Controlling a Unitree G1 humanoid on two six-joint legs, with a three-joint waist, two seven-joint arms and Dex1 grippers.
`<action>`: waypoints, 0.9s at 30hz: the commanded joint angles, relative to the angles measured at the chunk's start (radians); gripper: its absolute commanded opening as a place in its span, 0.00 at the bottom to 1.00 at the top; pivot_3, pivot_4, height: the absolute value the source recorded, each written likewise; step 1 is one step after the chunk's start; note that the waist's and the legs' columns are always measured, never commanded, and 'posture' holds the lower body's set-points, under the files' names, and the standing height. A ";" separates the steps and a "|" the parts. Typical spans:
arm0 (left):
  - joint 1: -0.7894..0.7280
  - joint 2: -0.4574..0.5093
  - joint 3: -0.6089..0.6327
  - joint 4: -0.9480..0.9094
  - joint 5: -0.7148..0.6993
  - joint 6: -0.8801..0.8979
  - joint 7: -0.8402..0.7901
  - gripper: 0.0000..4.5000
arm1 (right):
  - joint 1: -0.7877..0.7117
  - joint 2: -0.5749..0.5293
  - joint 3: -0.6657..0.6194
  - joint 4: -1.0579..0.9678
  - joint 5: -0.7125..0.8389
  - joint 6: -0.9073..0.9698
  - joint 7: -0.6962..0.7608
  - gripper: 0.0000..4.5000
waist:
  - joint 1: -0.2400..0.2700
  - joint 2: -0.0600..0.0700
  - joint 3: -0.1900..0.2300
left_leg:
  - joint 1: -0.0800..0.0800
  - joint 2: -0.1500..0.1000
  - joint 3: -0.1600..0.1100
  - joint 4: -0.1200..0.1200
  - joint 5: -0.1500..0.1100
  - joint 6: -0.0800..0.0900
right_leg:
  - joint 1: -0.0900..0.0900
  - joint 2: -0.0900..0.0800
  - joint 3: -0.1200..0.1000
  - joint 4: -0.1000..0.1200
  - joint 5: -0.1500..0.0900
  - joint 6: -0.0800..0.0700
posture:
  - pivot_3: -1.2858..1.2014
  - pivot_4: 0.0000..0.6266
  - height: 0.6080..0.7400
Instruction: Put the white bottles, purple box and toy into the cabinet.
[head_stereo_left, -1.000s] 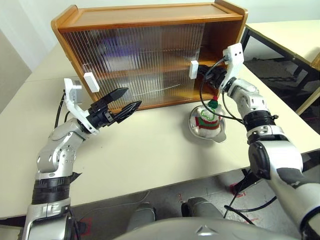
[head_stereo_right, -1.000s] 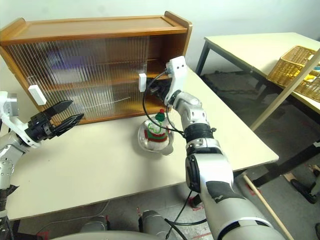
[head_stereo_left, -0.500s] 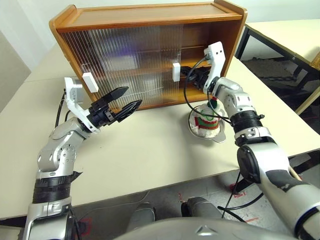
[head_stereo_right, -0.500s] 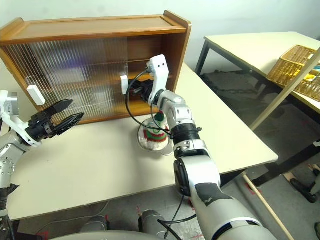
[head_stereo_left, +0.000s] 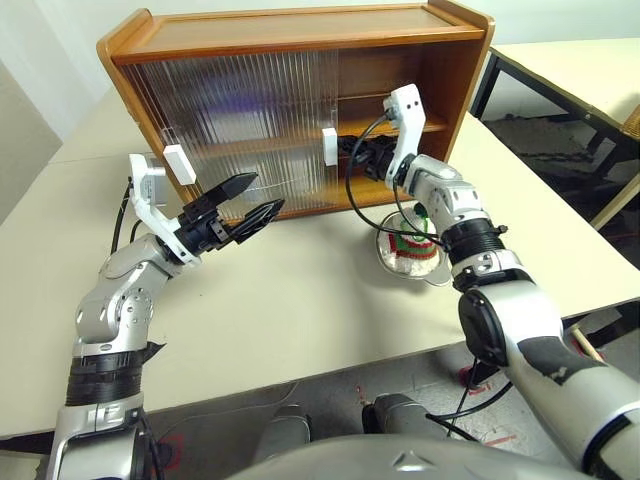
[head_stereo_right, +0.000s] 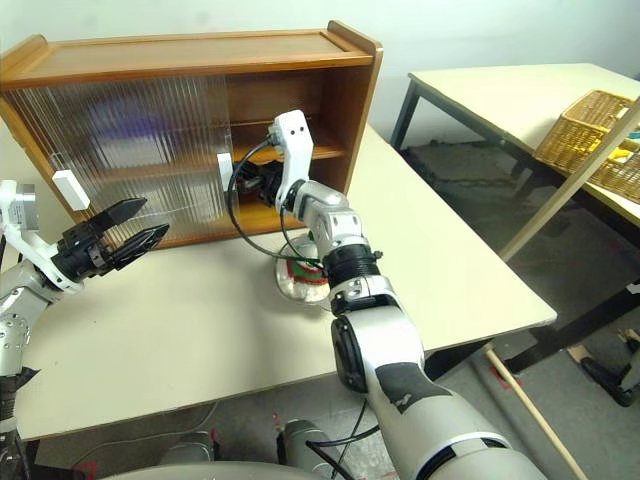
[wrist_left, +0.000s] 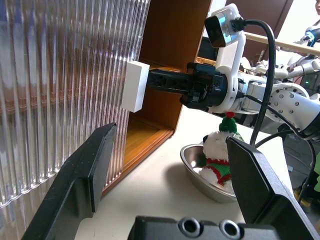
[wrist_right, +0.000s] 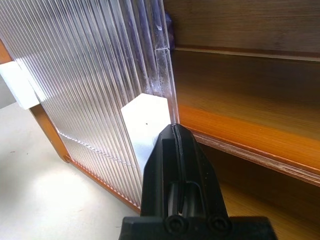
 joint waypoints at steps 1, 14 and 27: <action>-0.002 -0.003 -0.009 -0.009 0.006 -0.003 0.000 1.00 | -0.035 0.022 0.016 0.029 -0.007 -0.018 0.008 0.01 | 0.000 0.000 0.000 | 0.000 0.000 0.000 0.000 0.000 0.000 | 0.000 0.000 0.000 0.000 0.000 0.000 | 0.49 0.00 1.00; -0.018 -0.031 -0.030 0.008 0.015 -0.008 -0.011 1.00 | 0.056 -0.140 -0.018 -0.112 -0.022 -0.004 -0.040 0.15 | 0.017 -0.001 -0.001 | 0.000 0.002 0.000 0.002 0.002 0.001 | -0.001 0.002 -0.002 0.005 0.000 -0.003 | 0.48 0.00 1.00; -0.050 -0.032 -0.041 0.054 0.023 -0.019 -0.037 1.00 | 0.296 -0.371 -0.091 -0.390 0.081 0.053 0.078 0.99 | 0.007 -0.001 -0.001 | 0.002 -0.003 0.001 0.015 0.002 0.001 | 0.006 0.007 -0.001 0.008 -0.004 0.009 | 0.47 0.00 1.00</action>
